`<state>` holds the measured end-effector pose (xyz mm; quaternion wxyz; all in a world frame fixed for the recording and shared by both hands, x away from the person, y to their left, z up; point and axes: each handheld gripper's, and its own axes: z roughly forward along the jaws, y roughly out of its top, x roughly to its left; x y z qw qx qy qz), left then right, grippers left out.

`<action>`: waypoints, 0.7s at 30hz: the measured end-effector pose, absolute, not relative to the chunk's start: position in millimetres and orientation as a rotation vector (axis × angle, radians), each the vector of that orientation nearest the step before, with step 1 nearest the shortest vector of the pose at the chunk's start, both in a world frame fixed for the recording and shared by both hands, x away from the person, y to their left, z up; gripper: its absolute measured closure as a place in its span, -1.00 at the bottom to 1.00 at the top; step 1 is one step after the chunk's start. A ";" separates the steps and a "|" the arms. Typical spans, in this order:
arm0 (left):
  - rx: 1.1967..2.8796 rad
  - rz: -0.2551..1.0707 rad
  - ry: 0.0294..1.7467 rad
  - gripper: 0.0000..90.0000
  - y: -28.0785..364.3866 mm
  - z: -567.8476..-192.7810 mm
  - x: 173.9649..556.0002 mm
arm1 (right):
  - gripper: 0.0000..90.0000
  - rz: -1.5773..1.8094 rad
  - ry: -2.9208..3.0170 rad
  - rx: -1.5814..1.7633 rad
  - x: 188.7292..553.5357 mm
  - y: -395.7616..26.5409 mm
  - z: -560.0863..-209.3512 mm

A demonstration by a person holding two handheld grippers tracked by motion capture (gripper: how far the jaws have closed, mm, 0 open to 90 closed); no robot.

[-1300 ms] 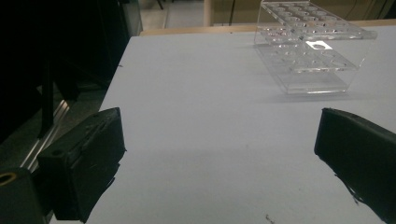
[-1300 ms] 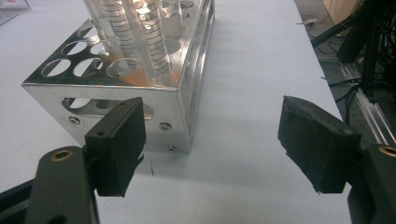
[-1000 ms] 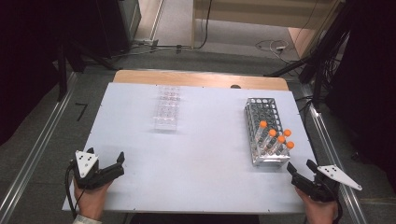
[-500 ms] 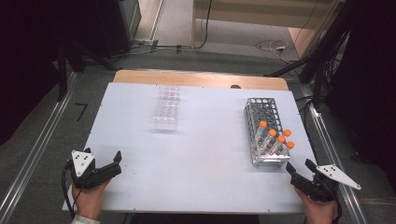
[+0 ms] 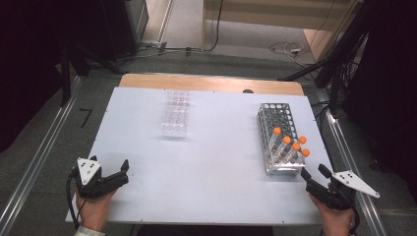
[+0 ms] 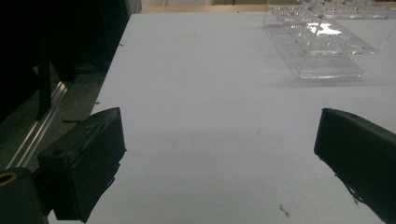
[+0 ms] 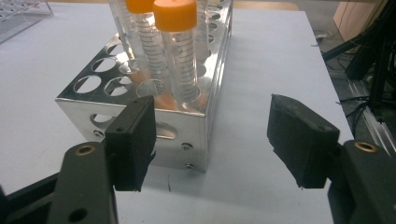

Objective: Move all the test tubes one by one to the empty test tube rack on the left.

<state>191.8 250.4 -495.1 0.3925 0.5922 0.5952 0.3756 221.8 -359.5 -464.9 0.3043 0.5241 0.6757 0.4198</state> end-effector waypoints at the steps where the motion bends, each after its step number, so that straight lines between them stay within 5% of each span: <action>1: 1.505 0.953 1.511 -0.96 250.1 -495.2 191.9 | -0.20 1.119 1.790 1.386 222.4 -359.1 -464.5; 21: 1.495 0.966 1.516 -0.93 249.8 -495.0 192.0 | 0.31 1.118 1.801 1.324 241.5 -344.4 -460.2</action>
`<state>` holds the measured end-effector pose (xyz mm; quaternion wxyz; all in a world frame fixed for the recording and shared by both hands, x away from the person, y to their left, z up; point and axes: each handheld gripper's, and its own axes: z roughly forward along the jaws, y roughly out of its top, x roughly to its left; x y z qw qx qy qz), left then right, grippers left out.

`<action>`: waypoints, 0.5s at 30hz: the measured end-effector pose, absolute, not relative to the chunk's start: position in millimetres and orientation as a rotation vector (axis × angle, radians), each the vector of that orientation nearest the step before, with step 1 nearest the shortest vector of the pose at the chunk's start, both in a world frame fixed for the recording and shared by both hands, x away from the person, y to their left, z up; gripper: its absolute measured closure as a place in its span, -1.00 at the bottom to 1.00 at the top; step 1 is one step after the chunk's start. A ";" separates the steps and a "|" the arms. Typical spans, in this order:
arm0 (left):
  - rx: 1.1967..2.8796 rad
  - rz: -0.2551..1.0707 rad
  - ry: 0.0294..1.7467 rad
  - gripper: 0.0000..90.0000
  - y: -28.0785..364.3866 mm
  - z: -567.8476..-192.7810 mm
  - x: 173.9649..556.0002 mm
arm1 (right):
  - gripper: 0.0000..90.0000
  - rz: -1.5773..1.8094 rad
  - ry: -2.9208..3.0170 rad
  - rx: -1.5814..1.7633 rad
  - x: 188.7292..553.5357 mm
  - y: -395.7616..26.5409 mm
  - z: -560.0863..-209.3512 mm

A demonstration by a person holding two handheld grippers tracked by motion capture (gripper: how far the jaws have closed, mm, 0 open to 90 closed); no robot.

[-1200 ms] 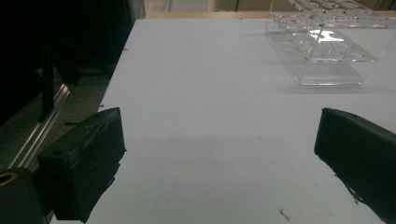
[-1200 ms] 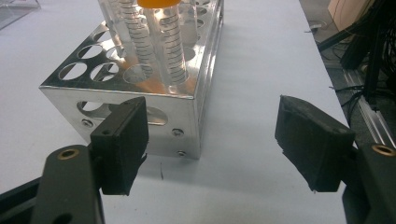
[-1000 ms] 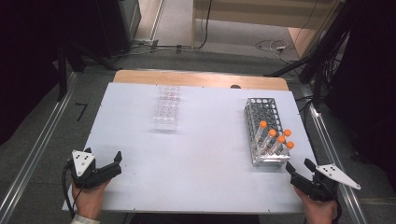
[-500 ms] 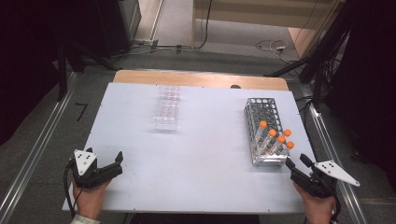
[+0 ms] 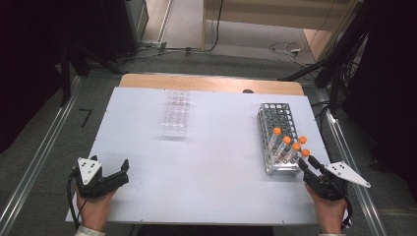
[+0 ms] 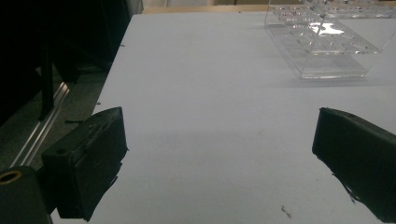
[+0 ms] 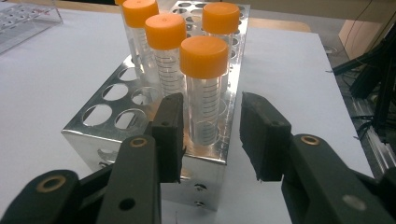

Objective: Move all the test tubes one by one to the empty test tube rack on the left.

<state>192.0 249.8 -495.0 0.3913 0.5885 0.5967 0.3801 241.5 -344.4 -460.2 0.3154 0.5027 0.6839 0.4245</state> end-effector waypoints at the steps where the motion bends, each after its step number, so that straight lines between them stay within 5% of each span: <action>1: 1.495 0.966 1.515 -0.93 249.8 -494.9 192.0 | 0.32 1.114 1.797 1.320 242.5 -344.3 -460.3; 15: 1.494 0.966 1.512 -0.93 250.1 -494.9 191.8 | 0.52 1.100 1.810 1.333 251.8 -338.6 -463.5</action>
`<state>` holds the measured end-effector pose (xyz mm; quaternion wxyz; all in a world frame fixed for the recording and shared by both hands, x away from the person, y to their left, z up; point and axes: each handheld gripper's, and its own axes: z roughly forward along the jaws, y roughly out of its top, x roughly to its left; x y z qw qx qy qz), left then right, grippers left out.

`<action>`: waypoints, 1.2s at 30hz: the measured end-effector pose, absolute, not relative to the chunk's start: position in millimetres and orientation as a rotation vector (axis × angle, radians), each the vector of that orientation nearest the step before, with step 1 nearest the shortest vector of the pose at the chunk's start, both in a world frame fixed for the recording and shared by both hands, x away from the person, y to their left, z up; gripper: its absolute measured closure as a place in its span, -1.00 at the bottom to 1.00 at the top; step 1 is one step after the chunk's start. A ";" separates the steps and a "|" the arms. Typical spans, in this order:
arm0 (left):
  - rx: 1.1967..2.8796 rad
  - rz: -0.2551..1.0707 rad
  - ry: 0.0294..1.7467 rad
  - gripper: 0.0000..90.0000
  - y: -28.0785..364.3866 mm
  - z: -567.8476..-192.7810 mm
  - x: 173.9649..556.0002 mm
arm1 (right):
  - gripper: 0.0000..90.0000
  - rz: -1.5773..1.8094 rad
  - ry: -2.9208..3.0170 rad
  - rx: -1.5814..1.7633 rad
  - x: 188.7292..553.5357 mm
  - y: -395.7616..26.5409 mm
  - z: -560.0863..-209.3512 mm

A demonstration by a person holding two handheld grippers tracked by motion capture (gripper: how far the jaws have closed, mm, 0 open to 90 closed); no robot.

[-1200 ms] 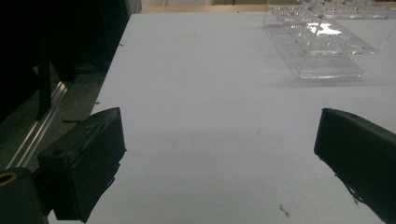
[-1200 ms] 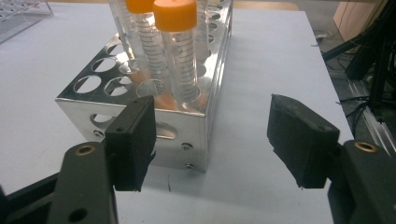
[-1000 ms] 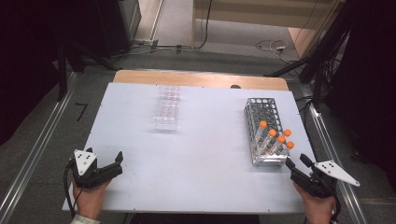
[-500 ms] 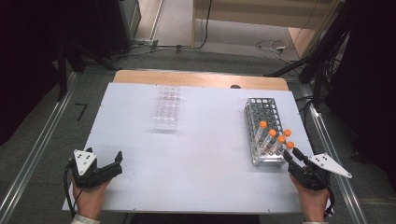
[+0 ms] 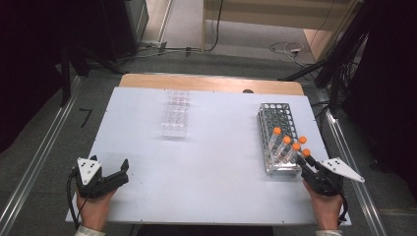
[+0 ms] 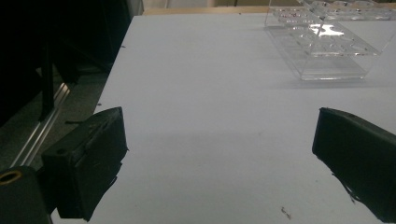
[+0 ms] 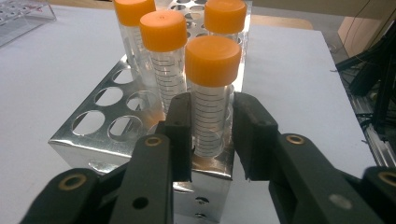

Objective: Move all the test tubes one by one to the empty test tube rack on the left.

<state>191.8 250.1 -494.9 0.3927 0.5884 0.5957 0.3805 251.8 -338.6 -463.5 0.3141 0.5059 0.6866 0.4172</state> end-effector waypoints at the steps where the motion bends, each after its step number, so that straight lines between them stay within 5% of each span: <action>1: 1.493 0.966 1.513 -0.93 250.0 -494.9 191.8 | 0.56 1.095 1.816 1.327 252.4 -337.5 -464.2; 36: 1.503 0.828 1.443 -0.91 244.8 -487.9 190.3 | 0.59 1.241 1.741 1.227 221.5 -328.8 -411.1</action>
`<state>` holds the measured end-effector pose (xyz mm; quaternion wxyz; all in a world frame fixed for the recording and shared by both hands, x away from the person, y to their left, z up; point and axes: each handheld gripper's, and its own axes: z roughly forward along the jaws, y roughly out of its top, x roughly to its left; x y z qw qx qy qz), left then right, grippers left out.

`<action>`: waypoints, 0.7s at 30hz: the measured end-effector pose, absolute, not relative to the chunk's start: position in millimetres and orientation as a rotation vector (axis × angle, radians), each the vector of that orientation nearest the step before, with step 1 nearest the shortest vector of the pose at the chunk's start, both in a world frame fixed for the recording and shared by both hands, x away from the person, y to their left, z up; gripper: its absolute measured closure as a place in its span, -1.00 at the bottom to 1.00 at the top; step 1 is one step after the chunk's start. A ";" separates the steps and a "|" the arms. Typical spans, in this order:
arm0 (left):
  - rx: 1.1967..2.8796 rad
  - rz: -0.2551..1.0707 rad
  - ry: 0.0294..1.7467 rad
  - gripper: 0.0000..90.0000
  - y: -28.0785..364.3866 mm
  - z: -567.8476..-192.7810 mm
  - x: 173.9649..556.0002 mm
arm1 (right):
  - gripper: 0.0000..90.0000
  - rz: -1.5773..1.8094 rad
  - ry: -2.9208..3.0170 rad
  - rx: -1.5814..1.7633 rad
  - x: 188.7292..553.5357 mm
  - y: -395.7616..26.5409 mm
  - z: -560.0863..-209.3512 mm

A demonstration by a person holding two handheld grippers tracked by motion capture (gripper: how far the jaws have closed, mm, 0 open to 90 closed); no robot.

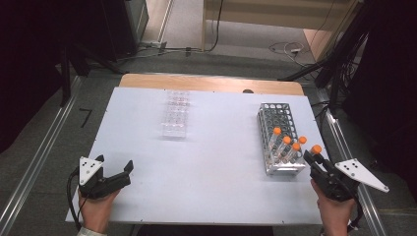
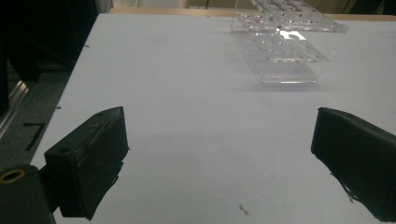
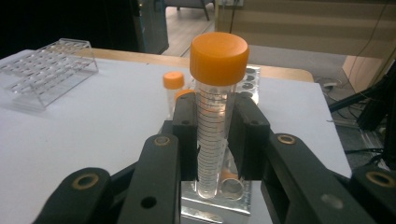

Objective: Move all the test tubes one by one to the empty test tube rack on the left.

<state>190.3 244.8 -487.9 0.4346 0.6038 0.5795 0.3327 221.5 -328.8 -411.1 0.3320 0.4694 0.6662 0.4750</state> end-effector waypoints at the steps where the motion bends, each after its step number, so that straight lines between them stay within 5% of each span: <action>1: 1.510 0.811 1.436 -0.91 241.5 -487.8 191.6 | 0.59 1.242 1.748 1.220 221.1 -326.3 -411.0; 21: 1.641 0.675 1.304 -0.93 192.5 -473.2 215.0 | 0.59 1.267 1.900 1.111 220.6 -278.5 -417.2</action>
